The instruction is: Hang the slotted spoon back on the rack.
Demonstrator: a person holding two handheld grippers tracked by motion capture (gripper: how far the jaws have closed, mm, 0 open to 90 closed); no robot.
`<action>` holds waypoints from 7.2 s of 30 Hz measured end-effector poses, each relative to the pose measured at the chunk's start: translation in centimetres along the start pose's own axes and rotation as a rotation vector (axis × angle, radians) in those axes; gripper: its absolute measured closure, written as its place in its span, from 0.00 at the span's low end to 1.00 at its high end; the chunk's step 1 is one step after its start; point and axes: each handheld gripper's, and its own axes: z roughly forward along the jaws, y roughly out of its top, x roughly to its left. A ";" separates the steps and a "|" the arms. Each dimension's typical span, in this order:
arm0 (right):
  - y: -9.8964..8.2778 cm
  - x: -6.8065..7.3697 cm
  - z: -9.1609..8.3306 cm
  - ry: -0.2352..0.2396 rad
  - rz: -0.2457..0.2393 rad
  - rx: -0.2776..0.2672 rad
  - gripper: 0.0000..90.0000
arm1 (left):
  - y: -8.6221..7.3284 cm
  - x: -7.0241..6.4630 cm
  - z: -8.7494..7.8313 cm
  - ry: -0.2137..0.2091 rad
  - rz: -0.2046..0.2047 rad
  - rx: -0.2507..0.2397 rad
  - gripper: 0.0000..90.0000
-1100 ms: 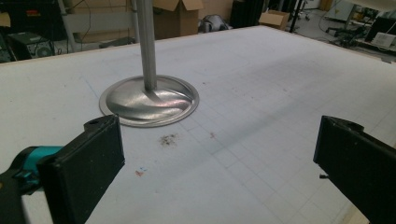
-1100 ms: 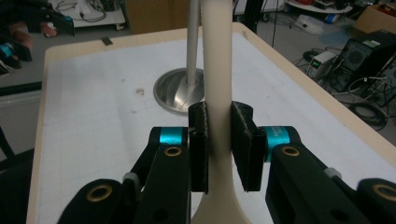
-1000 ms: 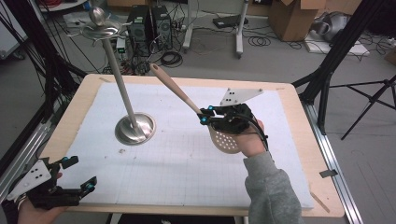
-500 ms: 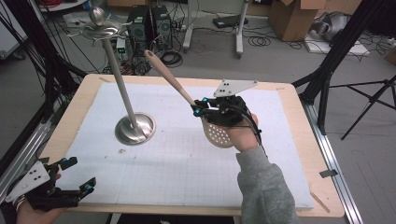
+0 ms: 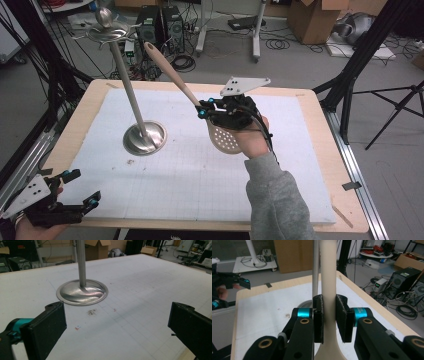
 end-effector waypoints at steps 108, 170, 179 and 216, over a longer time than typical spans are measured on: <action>2.0 0.5 8.7 0.039 0.030 0.071 0.87 | -0.8 -0.4 -3.2 0.077 -0.020 -0.020 0.02; -0.8 0.4 9.4 0.036 0.043 -0.046 0.25 | -0.2 0.3 -2.3 0.050 -0.021 -0.036 0.02; -2.6 0.5 7.5 0.013 0.040 -0.044 0.17 | 0.5 0.9 -1.0 0.014 -0.019 -0.051 0.02; -10.1 0.7 0.9 -0.033 0.062 -0.031 0.16 | 1.7 1.6 2.0 -0.057 -0.021 -0.076 0.02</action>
